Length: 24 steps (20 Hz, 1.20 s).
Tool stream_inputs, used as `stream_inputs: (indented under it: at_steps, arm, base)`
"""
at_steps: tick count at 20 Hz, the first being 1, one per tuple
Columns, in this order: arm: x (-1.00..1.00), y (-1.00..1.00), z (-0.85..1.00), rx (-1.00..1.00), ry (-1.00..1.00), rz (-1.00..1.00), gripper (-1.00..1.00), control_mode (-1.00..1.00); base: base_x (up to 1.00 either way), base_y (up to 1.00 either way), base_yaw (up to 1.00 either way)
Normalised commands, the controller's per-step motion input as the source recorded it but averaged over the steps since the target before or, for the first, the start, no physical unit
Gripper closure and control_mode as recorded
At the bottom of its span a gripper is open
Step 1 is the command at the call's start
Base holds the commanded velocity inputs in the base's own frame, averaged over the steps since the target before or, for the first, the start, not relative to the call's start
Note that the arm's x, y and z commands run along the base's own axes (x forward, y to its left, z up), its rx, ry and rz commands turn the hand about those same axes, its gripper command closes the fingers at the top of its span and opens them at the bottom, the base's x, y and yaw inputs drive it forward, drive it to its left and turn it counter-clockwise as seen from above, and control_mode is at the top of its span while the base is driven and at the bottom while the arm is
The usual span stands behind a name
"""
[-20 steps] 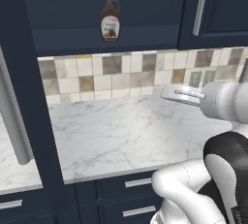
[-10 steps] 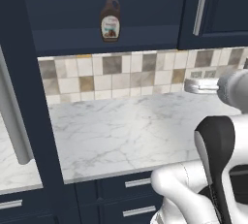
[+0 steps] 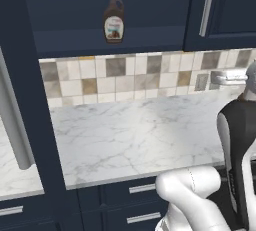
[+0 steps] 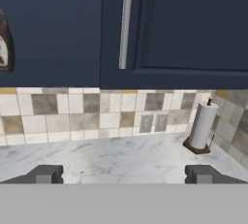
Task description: Move the syrup bottle and condiment bottle from the cabinet to the dining counter.
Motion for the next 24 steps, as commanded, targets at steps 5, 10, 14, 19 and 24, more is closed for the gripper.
stream_inputs:
  at_steps: [5,10,14,19,24]
  arm:
    - [0.32,-0.06,0.65,0.00,0.00,0.00,-1.00,-1.00]
    - [0.40,-0.43,0.39,0.00,0.00,0.00,-1.00,-1.00]
    - [0.59,-0.37,0.07,0.03,0.00,0.02,-1.00,-1.00]
    - [0.69,-0.11,0.19,0.09,-0.01,0.11,-1.00,-1.00]
    - [0.72,-0.05,0.15,0.07,0.00,0.12,-1.00,-1.00]
  base:
    - [0.00,0.00,0.00]
    - [0.00,0.00,0.00]
    - [0.00,0.00,0.00]
    - [0.00,0.00,0.00]
    - [0.00,0.00,0.00]
